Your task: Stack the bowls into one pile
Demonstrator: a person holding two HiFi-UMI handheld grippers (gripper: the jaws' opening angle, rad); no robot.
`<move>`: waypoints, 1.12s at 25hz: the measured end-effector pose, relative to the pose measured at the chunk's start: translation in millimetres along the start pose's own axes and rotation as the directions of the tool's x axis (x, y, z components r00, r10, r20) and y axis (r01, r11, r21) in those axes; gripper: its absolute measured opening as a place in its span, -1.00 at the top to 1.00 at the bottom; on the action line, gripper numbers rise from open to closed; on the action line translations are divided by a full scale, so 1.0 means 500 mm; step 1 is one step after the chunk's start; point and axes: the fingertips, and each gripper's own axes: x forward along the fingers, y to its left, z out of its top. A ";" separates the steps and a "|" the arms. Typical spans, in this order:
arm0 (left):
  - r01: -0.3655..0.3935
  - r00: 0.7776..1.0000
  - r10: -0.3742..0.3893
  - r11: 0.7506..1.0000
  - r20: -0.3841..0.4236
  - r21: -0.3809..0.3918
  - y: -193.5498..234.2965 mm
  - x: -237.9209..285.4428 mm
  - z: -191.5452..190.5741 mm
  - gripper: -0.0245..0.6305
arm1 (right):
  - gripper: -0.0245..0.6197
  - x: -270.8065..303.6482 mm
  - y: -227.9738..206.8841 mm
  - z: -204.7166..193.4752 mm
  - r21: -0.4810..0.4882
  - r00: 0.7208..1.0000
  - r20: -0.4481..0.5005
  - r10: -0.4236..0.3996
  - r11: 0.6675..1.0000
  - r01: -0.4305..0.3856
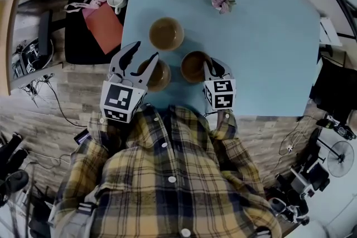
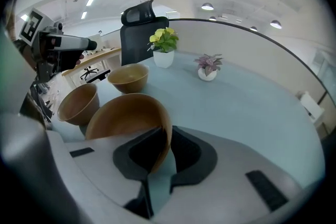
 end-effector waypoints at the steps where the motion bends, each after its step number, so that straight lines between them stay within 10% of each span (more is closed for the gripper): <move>1: 0.001 1.000 -0.001 1.000 -0.001 -0.001 0.000 0.001 -0.001 0.27 | 0.76 -0.001 0.000 0.002 0.000 1.000 0.007 -0.002 1.000 0.002; 28: -0.035 0.999 0.035 0.999 0.021 -0.003 0.011 -0.033 0.001 0.38 | 0.88 -0.053 0.029 0.175 -0.093 0.979 0.190 0.071 0.994 -0.054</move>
